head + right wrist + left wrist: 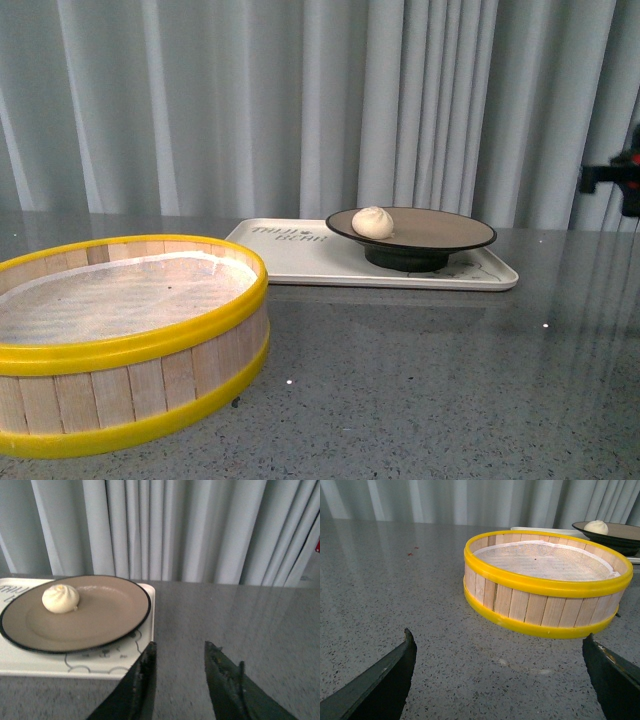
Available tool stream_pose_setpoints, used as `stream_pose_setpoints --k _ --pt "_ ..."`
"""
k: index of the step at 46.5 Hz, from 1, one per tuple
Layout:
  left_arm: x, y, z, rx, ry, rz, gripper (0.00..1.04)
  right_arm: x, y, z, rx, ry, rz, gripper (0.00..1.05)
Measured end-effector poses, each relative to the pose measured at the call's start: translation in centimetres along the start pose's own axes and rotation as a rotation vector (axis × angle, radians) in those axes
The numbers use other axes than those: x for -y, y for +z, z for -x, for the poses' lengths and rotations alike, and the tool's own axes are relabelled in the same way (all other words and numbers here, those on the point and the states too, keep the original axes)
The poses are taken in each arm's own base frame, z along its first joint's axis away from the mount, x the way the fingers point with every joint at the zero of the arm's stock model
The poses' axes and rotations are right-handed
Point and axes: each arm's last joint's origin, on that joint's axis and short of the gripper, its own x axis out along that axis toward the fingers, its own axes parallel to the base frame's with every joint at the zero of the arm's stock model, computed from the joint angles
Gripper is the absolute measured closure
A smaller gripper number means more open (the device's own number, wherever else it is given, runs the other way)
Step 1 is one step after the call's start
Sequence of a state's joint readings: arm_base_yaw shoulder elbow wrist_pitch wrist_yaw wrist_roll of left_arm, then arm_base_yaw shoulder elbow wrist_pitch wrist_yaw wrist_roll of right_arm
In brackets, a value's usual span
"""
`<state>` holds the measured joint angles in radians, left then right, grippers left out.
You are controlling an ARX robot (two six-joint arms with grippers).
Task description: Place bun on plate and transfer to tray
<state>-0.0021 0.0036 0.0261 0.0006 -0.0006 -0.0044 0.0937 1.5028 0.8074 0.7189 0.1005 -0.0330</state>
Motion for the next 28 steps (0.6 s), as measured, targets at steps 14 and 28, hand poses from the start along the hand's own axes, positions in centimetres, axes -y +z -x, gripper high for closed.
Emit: stream_pose_setpoints --k 14,28 --pt "0.0 0.0 0.0 0.0 0.0 0.0 0.07 1.4 -4.6 7.9 -0.029 0.009 -0.017 1.03" --pt "0.0 0.0 0.0 0.0 0.0 0.0 0.07 2.6 -6.7 12.6 -0.033 0.004 -0.019 1.03"
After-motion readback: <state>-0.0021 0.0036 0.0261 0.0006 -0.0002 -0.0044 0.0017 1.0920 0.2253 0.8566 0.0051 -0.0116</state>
